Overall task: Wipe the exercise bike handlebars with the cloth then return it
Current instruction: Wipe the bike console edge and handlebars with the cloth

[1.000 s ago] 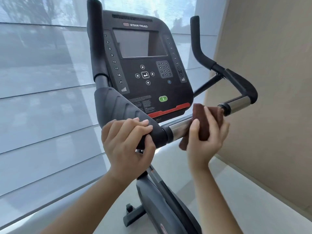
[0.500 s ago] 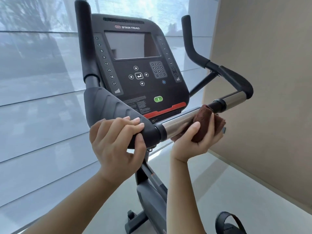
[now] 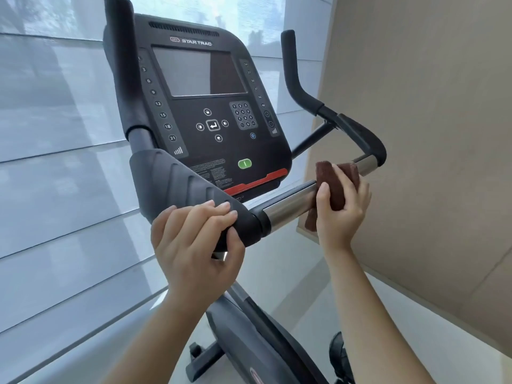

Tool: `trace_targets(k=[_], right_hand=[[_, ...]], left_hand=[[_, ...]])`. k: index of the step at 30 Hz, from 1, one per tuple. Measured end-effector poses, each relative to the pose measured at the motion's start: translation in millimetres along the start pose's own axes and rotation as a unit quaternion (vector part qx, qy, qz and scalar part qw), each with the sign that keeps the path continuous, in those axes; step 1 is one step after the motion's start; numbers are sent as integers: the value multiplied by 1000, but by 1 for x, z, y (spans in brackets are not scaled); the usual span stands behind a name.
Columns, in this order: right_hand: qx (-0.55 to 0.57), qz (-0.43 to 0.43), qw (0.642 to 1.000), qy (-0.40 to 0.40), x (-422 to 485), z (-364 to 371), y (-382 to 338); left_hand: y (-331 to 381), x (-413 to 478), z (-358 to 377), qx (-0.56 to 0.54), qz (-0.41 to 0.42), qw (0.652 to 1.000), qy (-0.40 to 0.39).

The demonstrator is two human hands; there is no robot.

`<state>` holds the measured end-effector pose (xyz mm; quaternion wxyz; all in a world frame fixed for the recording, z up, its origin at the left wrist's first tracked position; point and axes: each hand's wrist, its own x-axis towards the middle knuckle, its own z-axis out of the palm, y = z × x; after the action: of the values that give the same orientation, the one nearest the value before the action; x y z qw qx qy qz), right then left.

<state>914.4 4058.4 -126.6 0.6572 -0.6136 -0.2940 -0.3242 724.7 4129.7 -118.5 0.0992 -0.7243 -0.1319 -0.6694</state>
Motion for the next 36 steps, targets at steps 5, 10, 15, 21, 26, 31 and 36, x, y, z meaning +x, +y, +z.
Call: trace_targets(k=[5, 10, 15, 21, 26, 31, 36], right_hand=[[-17, -64, 994, -92, 5, -9, 2], [-46, -159, 968, -187, 33, -16, 13], [-152, -91, 947, -266, 94, -27, 38], [-106, -136, 902, -396, 92, -11, 17], [-127, -164, 868, -450, 119, -10, 31], [-120, -147, 899, -395, 118, -15, 41], [6, -183, 938, -294, 75, -11, 37]], left_hand=[[2, -1, 2, 12, -12, 1000, -2], [8, 3, -5, 43, -24, 997, -54], [48, 16, 6, 100, -6, 986, -135], [94, 33, 62, 83, -35, 972, -218], [94, 33, 82, 139, -59, 956, -250], [96, 29, 83, 140, -78, 951, -264], [98, 31, 85, 138, -93, 954, -248]])
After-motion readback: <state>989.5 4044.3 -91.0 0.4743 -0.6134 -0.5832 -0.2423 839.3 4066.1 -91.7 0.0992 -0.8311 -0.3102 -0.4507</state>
